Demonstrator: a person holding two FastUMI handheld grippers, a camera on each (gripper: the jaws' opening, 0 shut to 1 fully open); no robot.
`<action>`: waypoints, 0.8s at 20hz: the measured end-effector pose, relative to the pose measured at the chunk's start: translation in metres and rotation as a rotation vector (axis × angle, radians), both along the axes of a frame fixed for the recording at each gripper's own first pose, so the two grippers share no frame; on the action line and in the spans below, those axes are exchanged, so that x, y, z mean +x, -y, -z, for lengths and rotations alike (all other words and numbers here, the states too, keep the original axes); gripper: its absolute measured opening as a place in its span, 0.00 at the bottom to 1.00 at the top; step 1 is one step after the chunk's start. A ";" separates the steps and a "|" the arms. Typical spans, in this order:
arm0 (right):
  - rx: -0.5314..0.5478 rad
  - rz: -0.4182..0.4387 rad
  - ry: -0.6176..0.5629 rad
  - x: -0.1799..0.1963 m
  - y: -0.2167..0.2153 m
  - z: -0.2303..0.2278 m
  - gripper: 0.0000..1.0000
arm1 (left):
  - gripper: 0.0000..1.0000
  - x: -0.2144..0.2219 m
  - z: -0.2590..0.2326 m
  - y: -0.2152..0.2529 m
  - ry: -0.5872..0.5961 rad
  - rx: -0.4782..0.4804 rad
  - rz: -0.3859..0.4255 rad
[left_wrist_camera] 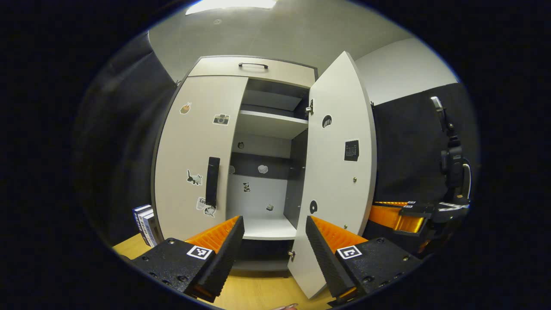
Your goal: Open the right door of the double-door shoe cabinet with the right hand, and open the left door with the left hand.
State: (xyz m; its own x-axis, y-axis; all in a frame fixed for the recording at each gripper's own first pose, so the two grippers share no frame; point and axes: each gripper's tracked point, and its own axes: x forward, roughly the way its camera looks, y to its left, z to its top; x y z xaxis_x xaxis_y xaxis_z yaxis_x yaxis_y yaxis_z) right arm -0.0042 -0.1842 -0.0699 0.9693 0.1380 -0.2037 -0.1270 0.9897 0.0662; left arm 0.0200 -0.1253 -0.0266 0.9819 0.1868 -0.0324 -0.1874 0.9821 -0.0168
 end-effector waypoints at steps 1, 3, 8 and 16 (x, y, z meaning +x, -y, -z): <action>-0.002 0.003 0.006 -0.005 0.003 -0.002 0.34 | 0.90 0.001 -0.001 -0.005 0.002 0.011 -0.014; -0.032 0.021 -0.001 -0.010 0.008 0.001 0.45 | 0.89 0.003 0.000 -0.008 -0.003 0.016 -0.015; -0.039 -0.039 0.012 -0.049 -0.003 -0.015 0.89 | 0.89 0.000 -0.005 -0.026 0.004 0.047 -0.053; -0.015 -0.176 0.148 -0.076 -0.087 -0.056 0.96 | 0.88 0.016 -0.013 -0.068 0.029 0.082 -0.042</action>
State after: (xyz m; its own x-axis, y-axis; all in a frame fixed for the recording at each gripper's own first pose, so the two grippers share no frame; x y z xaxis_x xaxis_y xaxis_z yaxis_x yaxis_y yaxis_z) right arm -0.0797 -0.0973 -0.0134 0.9499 0.3058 -0.0645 -0.3052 0.9521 0.0193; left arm 0.0357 -0.0577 -0.0132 0.9734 0.2287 0.0134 -0.2291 0.9717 0.0576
